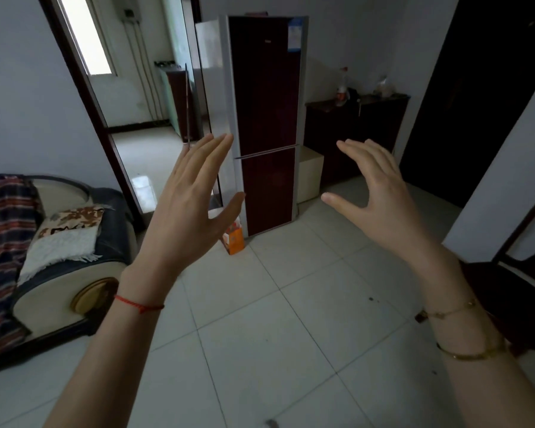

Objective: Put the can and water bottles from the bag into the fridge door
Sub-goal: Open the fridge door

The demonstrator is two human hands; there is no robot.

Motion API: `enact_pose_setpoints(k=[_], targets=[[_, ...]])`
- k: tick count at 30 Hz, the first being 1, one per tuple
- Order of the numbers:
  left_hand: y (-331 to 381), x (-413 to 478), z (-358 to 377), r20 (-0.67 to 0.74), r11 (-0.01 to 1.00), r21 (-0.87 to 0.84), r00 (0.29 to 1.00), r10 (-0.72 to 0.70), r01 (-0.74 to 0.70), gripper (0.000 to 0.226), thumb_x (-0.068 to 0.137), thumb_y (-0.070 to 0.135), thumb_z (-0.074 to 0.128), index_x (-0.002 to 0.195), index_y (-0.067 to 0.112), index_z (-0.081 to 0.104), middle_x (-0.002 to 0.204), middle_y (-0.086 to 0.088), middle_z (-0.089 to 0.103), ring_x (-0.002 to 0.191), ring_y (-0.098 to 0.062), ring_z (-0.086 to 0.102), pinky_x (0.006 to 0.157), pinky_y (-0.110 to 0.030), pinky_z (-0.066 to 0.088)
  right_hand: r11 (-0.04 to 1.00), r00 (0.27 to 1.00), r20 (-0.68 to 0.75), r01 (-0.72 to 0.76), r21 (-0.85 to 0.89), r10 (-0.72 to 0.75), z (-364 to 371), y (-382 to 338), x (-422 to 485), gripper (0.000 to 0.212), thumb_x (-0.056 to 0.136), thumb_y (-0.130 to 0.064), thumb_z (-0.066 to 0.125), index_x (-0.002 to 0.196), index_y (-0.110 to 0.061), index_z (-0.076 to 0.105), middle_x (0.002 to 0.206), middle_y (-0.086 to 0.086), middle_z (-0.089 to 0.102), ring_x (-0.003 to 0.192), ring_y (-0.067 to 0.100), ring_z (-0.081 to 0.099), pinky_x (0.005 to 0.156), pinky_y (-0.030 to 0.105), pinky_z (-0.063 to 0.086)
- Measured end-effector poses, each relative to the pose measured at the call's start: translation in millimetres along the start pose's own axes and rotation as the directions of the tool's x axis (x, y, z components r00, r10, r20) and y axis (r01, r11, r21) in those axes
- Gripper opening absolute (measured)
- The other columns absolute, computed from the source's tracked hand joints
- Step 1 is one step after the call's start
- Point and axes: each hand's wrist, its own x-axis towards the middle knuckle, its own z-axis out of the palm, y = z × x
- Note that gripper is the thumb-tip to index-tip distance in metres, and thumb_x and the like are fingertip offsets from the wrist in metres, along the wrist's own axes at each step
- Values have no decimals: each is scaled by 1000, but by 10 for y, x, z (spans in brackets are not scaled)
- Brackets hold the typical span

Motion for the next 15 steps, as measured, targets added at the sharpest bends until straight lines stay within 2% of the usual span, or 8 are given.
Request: enact_pose_setpoints(k=[9, 13, 15], targets=[[-715, 381, 513, 83, 998, -36, 995, -48, 51, 70, 94, 37, 52, 155, 14, 26, 160, -5, 31, 152, -19, 21, 122, -51, 23, 998, 997, 75, -36, 45, 33, 598, 290, 655, 72, 84, -45, 64, 146, -25, 33, 153, -9, 31, 146, 10, 16, 109, 14, 8], [-1019, 521, 727, 101, 997, -41, 993, -68, 73, 70, 94, 37, 52, 155, 15, 26, 160, -4, 32, 152, -19, 21, 122, -51, 22, 998, 995, 92, -48, 43, 44, 881, 407, 904, 71, 83, -45, 63, 146, -25, 34, 152, -9, 33, 145, 8, 17, 104, 0, 4], [-1154, 581, 834, 109, 994, -60, 990, -86, 93, 69, 94, 36, 53, 154, 15, 27, 160, -5, 33, 151, -20, 22, 121, -53, 25, 996, 993, 106, -65, 54, 59, 1015, 457, 994, 71, 83, -46, 63, 146, -25, 34, 151, -9, 33, 145, 9, 16, 106, 2, 6]])
